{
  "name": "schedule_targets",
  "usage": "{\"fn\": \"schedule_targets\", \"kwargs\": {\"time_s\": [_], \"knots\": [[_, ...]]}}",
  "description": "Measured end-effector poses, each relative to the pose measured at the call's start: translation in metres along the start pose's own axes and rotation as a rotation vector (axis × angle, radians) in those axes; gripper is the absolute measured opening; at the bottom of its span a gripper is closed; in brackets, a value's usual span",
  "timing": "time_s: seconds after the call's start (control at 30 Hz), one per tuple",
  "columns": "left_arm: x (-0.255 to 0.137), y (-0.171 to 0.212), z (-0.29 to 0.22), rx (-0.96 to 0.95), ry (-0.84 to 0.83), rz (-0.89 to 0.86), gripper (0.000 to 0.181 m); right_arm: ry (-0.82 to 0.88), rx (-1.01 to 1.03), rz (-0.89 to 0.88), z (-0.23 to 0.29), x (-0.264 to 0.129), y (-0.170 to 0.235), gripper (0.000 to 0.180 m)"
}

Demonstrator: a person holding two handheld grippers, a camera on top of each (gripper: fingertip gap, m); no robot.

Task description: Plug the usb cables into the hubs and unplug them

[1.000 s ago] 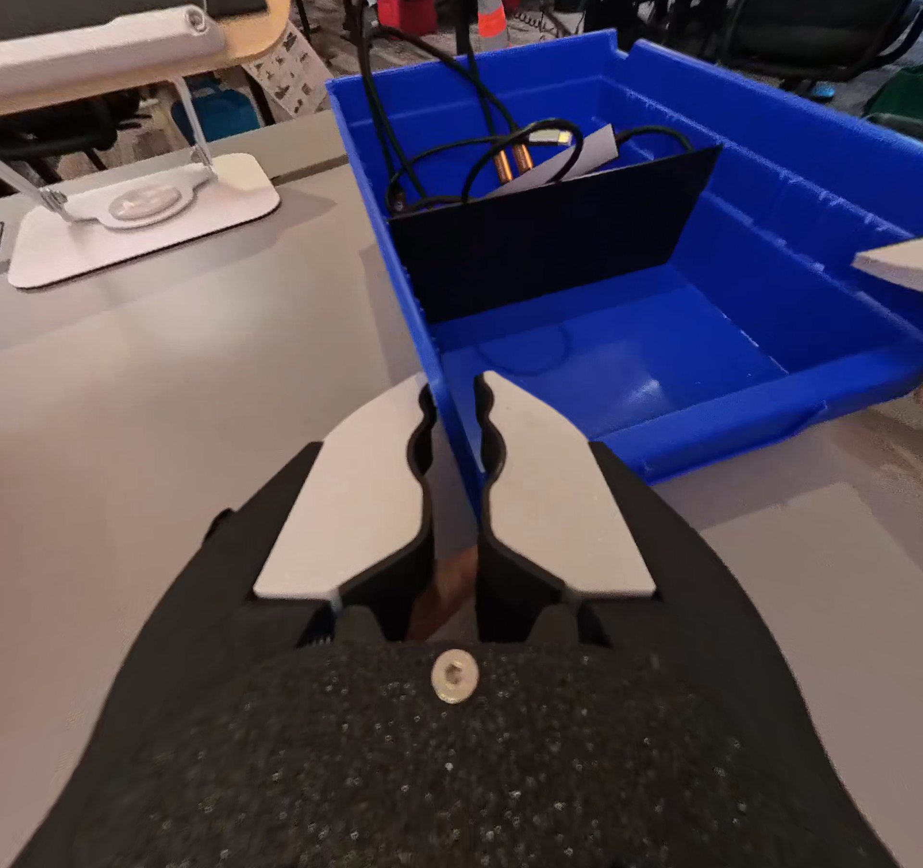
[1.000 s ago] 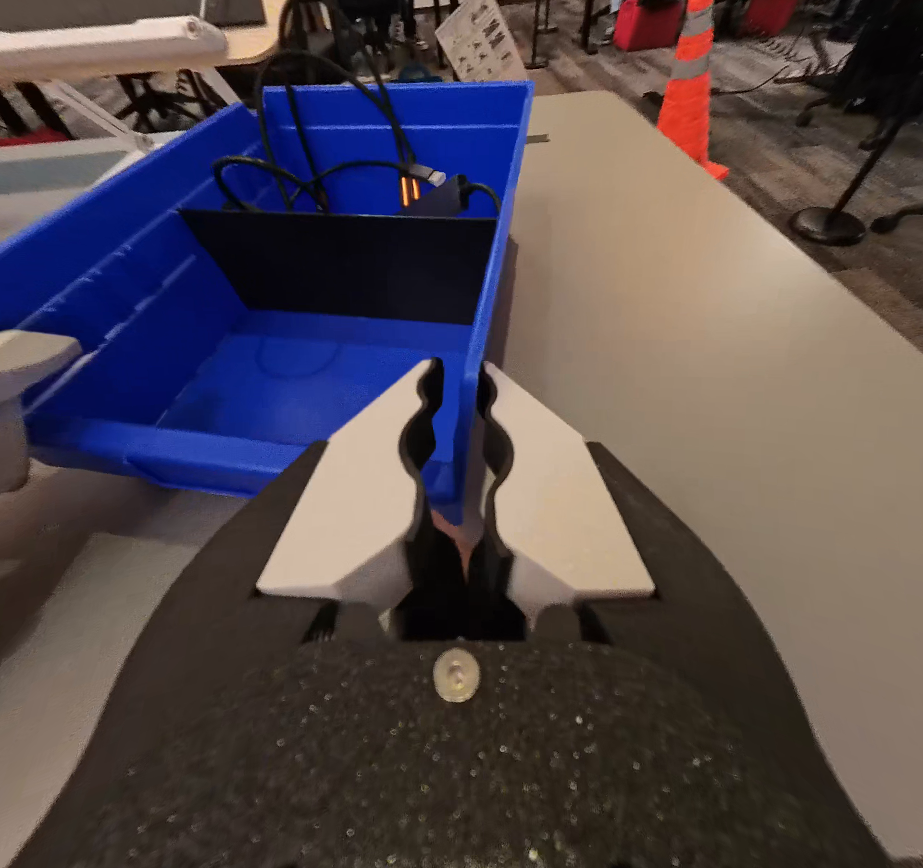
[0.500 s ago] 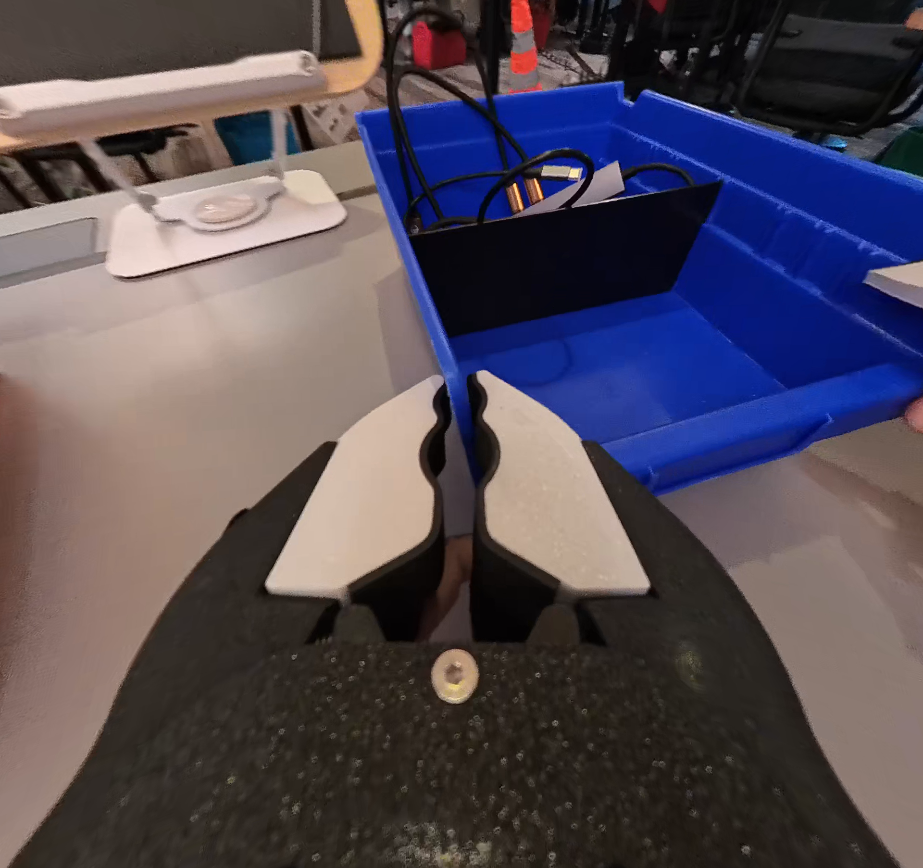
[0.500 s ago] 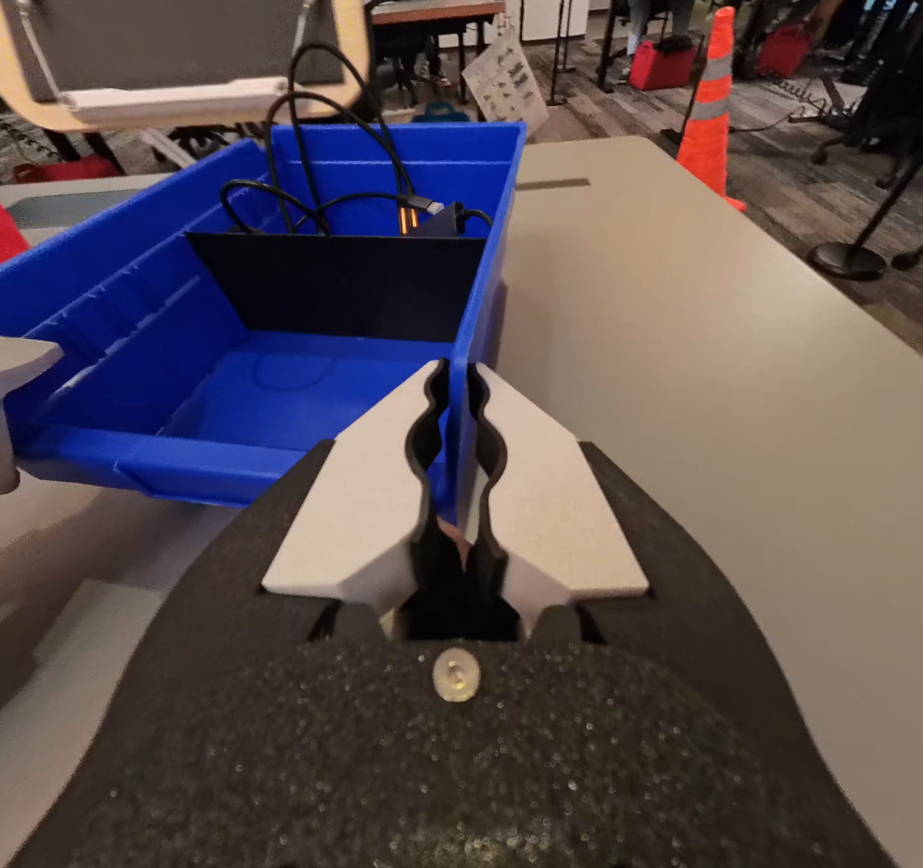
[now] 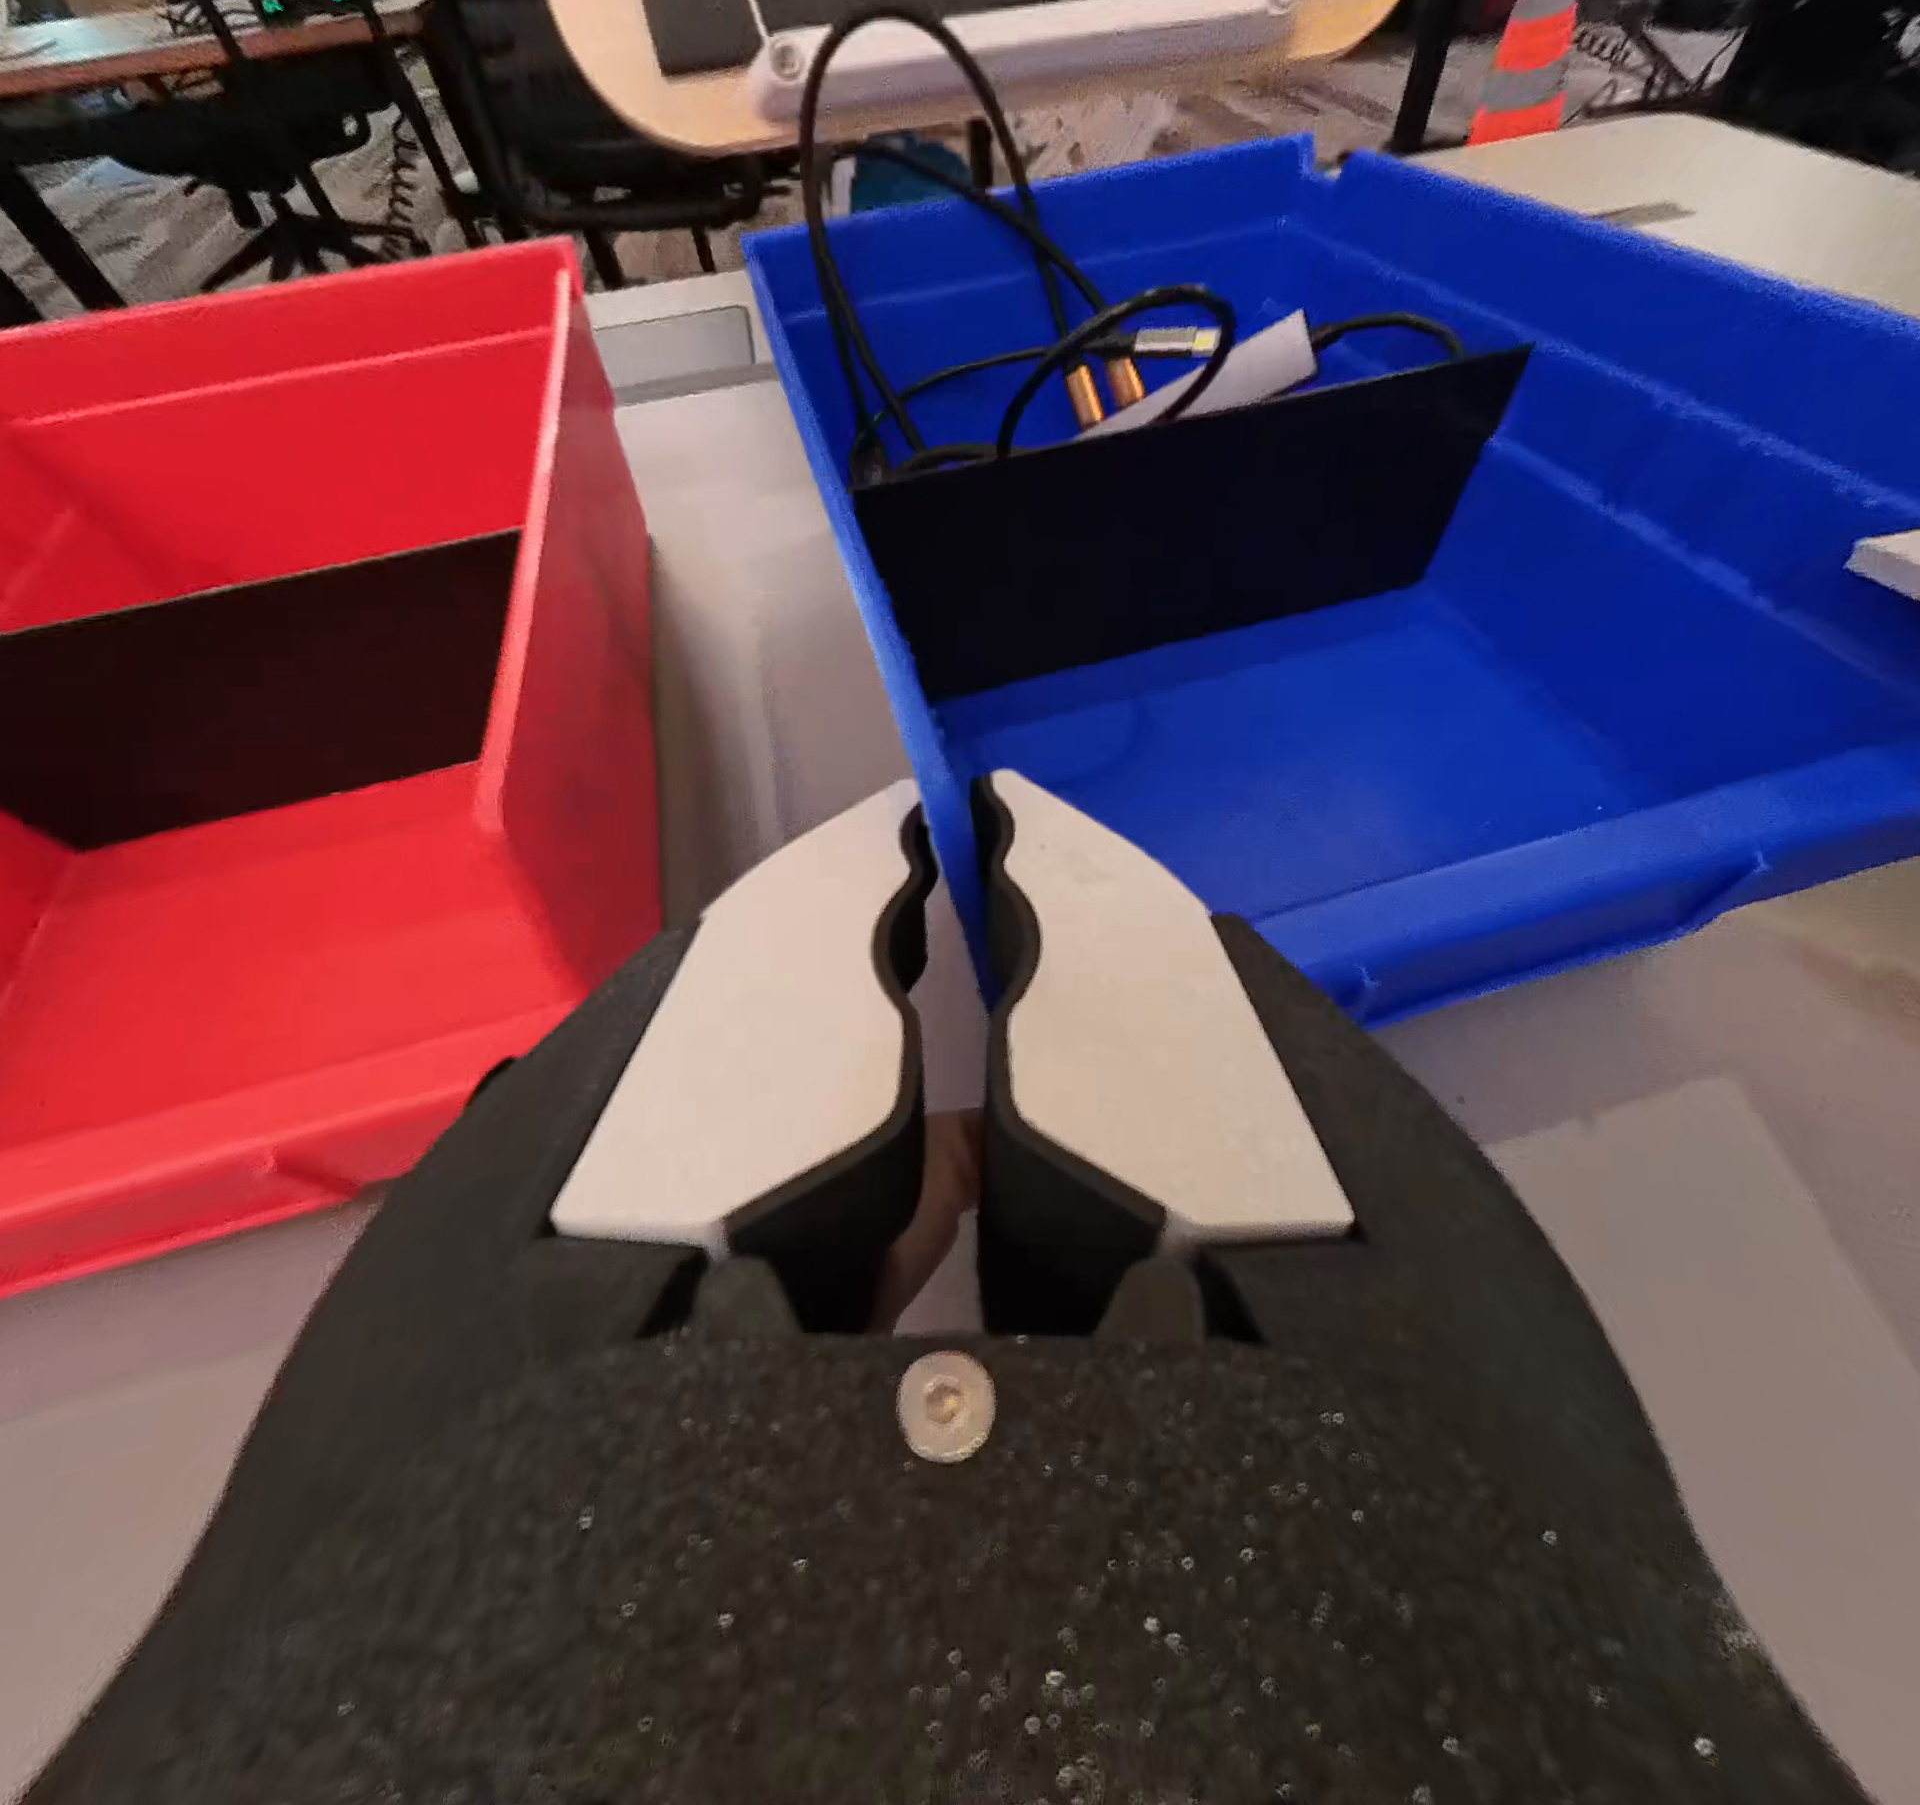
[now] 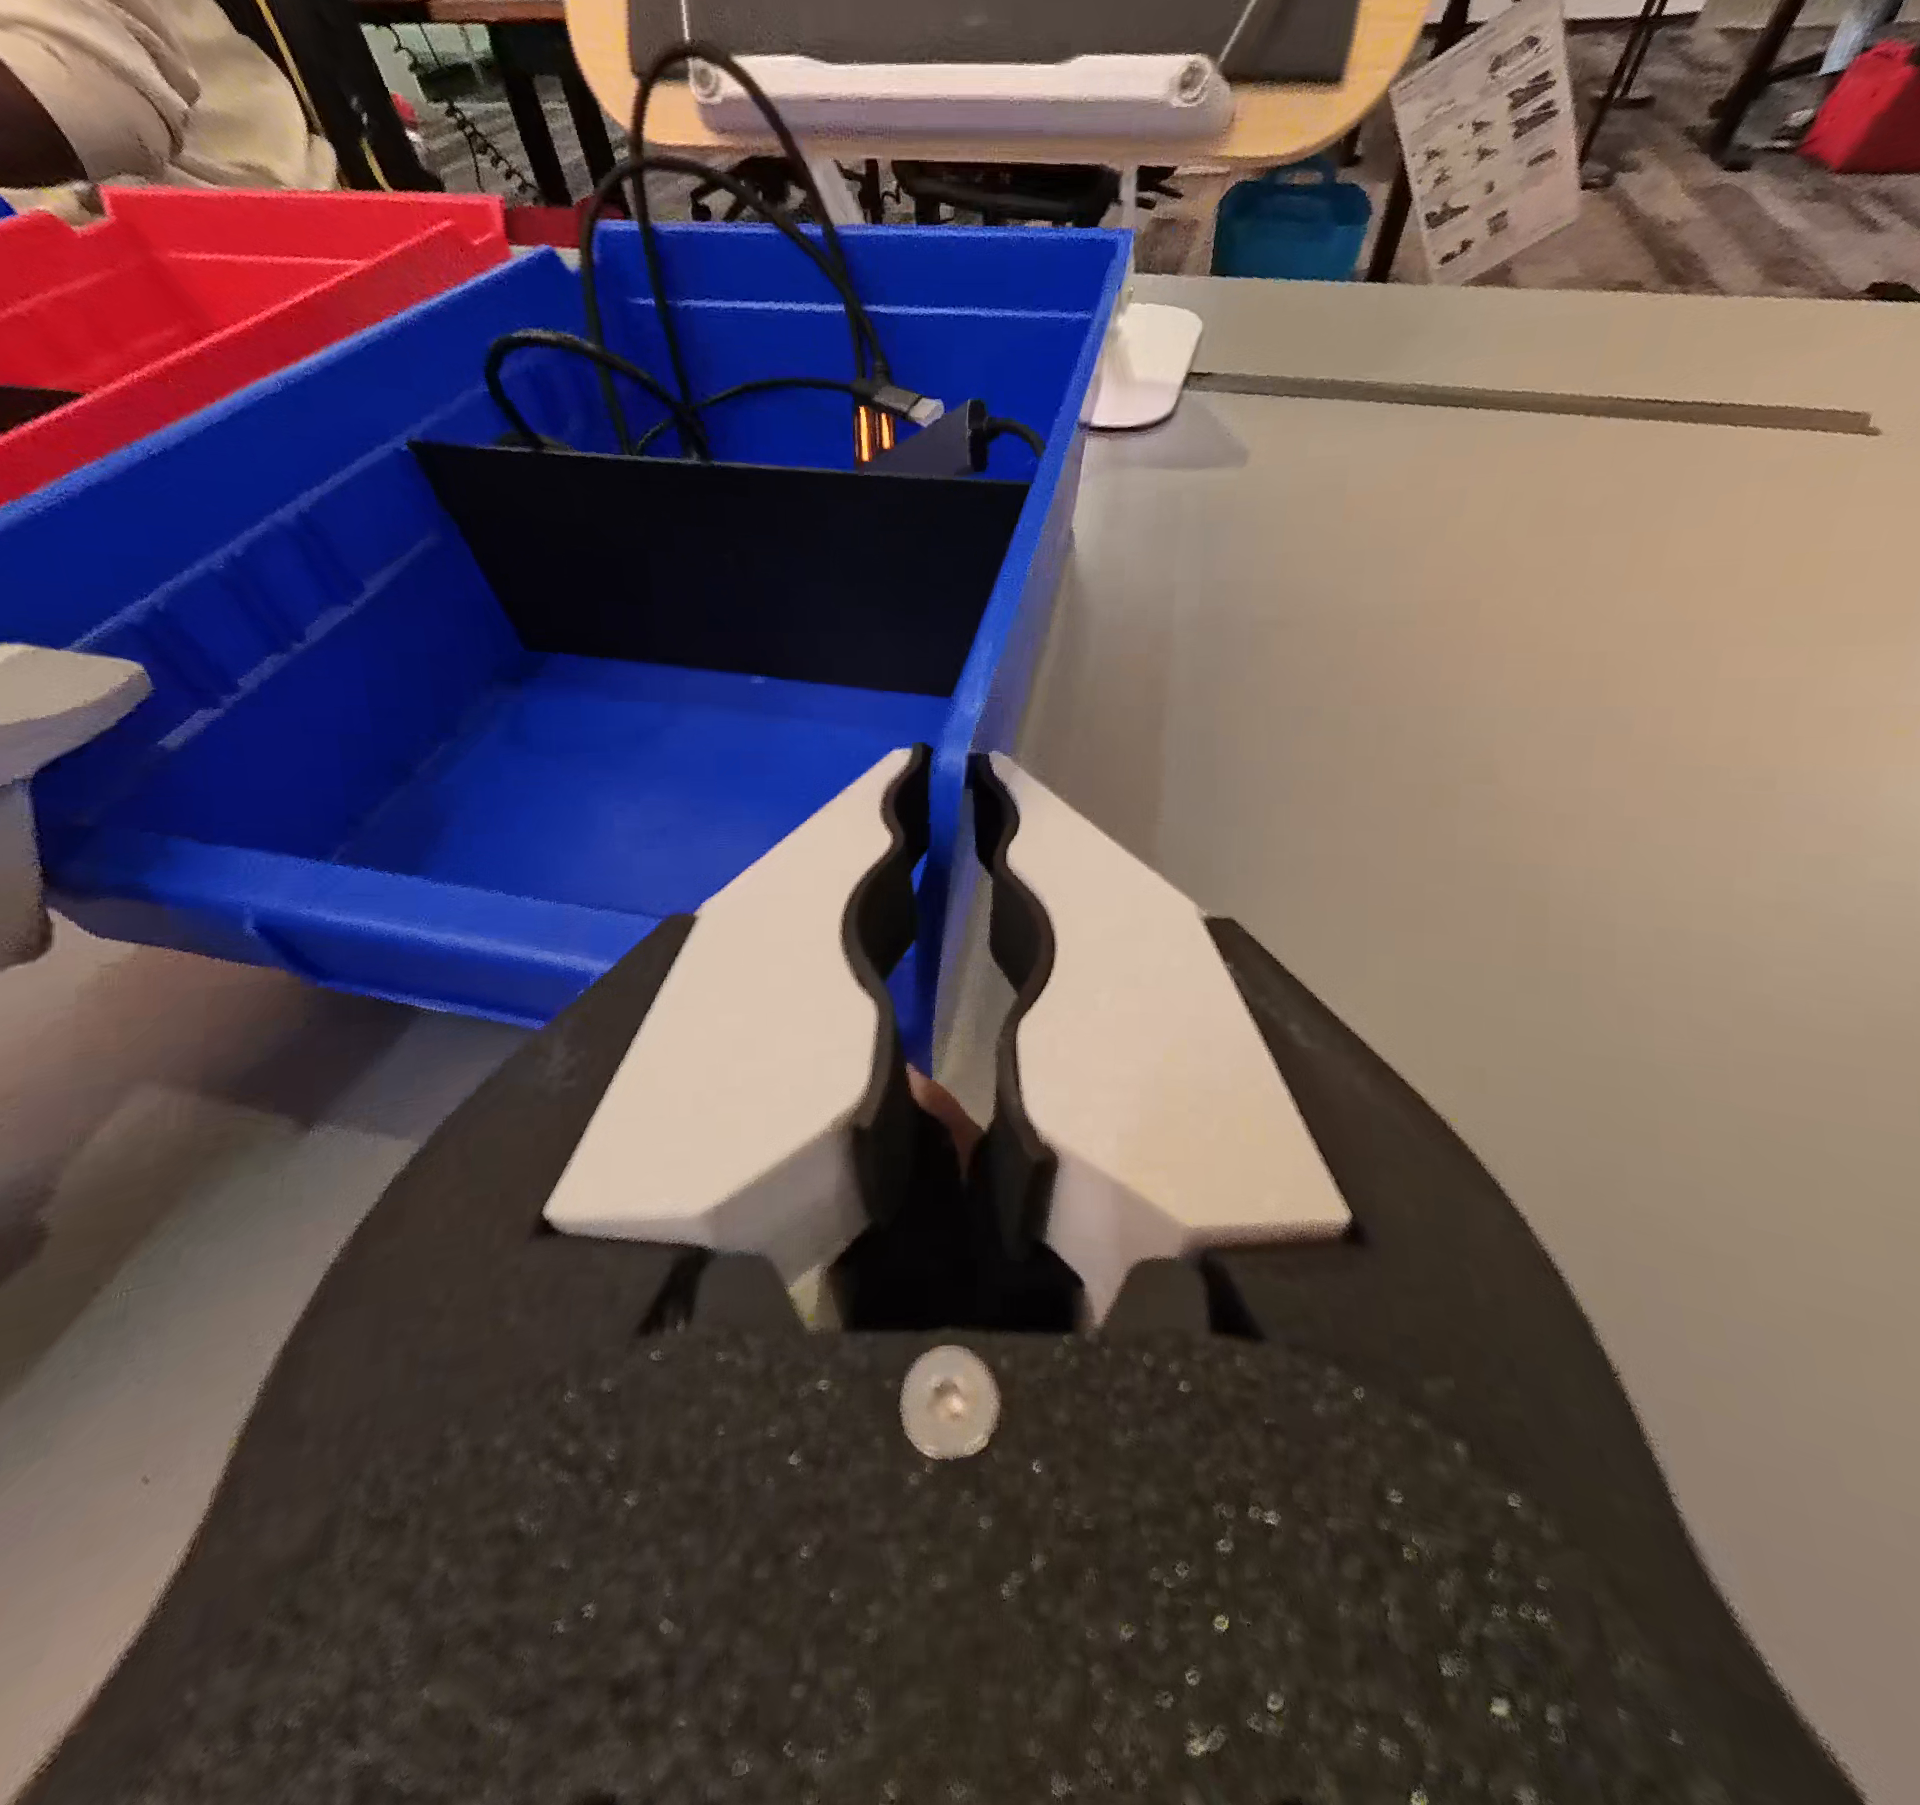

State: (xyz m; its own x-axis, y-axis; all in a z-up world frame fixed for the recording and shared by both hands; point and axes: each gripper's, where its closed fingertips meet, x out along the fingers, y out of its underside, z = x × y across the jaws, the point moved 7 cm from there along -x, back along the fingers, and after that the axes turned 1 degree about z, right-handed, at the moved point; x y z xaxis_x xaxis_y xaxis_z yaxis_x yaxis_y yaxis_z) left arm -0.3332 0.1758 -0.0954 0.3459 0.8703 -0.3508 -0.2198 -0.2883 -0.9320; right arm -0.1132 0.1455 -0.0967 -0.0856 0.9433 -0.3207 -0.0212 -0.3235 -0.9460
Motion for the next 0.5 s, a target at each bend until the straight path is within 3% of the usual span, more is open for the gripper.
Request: {"fn": "schedule_targets", "kwargs": {"time_s": [0.1,0.2,0.27,0.4,0.5], "knots": [[0.002,0.007,-0.002,0.085,0.034,0.050,0.008,-0.025,0.055,0.046,-0.002,0.005,0.005,0.011],[-0.005,0.010,-0.010,0.145,0.124,0.075,0.033,-0.109,0.108,0.059,-0.008,0.001,0.006,0.012],[-0.021,0.006,-0.009,0.146,0.164,0.017,0.039,-0.138,0.091,0.056,-0.014,-0.009,0.009,0.016],[-0.058,-0.013,0.030,-0.033,0.153,-0.137,0.037,-0.164,0.027,0.021,-0.025,-0.033,0.008,0.025],[-0.082,-0.003,0.092,-0.160,0.091,-0.125,0.037,-0.195,-0.041,-0.034,-0.019,-0.049,0.005,0.024]]}}
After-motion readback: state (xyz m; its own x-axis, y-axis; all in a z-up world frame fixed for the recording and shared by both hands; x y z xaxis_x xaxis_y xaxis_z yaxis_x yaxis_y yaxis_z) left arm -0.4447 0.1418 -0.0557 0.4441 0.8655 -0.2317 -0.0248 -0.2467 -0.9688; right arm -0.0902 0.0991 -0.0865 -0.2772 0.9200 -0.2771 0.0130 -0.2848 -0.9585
